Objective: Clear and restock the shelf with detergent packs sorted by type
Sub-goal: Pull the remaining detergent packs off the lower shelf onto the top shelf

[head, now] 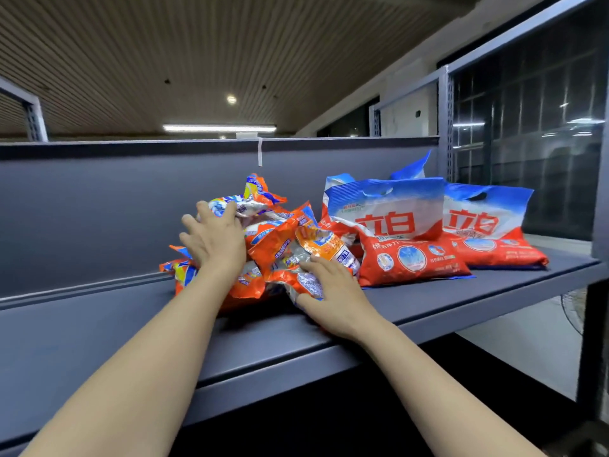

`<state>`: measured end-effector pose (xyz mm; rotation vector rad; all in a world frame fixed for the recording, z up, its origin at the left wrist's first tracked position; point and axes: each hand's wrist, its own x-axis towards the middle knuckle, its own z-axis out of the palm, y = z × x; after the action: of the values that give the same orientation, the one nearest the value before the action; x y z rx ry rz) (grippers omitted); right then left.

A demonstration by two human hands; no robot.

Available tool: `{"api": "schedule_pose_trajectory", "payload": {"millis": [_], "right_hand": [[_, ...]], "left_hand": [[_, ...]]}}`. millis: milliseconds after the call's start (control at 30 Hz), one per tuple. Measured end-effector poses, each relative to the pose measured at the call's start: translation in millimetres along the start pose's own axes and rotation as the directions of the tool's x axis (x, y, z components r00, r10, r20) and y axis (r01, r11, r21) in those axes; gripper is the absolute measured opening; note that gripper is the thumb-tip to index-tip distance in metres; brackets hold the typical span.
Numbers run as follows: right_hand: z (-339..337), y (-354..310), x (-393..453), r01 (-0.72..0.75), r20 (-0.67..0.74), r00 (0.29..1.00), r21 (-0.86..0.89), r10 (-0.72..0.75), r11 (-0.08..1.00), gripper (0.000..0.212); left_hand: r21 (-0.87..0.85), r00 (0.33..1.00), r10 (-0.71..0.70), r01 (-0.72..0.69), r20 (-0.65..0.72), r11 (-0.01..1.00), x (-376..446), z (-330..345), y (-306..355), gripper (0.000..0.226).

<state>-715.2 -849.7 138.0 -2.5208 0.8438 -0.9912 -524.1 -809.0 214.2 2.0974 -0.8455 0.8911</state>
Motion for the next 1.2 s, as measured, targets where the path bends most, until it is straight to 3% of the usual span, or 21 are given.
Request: {"api": "schedule_pose_trajectory", "payload": {"millis": [100, 200, 267, 333, 400, 633, 800, 1033, 1200], "right_hand": [[1.5, -1.3, -1.9, 0.001, -0.01, 1.0, 0.012, -0.001, 1.0, 0.077], [2.7, 0.6, 0.0, 0.012, -0.055, 0.998, 0.058, -0.009, 0.998, 0.085], [2.5, 2.6, 1.3, 0.017, -0.068, 0.998, 0.08, -0.011, 0.997, 0.087], [1.9, 3.8, 1.3, 0.033, -0.076, 0.997, 0.08, -0.027, 0.996, 0.085], [1.0, 3.4, 0.7, 0.031, -0.07, 0.997, 0.074, -0.026, 0.997, 0.084], [-1.4, 0.0, -2.5, 0.028, -0.085, 0.996, 0.014, -0.026, 1.0, 0.078], [-5.0, -8.6, -11.6, 0.024, -0.112, 0.993, -0.011, -0.025, 1.0, 0.078], [-16.1, -18.7, -35.7, 0.052, -0.252, 0.967, 0.101, -0.025, 0.993, 0.041], [-18.9, -36.8, -68.6, 0.11, -0.213, 0.975, 0.2, -0.066, 0.974, 0.027]], "left_hand": [[-0.118, 0.998, -0.024, 0.031, 0.061, 0.993, 17.2, 3.8, 3.1, 0.037], [-0.33, 0.98, 0.121, -0.064, 0.155, 0.942, 27.3, 9.9, 16.2, 0.047], [-0.473, 0.93, 0.223, -0.062, 0.293, 0.879, 30.4, 14.7, 26.0, 0.042], [-0.43, 0.867, 0.269, -0.072, 0.418, 0.9, 32.1, 17.6, 32.7, 0.042], [-0.367, 0.848, 0.272, -0.1, 0.454, 0.925, 31.4, 17.2, 36.9, 0.044], [-0.452, 0.915, 0.16, 0.026, 0.369, 0.892, 10.0, -2.1, 11.9, 0.038], [-0.361, 0.938, 0.069, 0.062, 0.339, 0.93, -12.7, -31.6, -5.9, 0.033], [-0.247, 0.972, 0.033, 0.027, 0.233, 0.969, -57.9, -82.3, -16.8, 0.031], [-0.193, 0.983, 0.034, 0.002, 0.183, 0.981, -106.1, -120.4, -34.2, 0.027]]}}
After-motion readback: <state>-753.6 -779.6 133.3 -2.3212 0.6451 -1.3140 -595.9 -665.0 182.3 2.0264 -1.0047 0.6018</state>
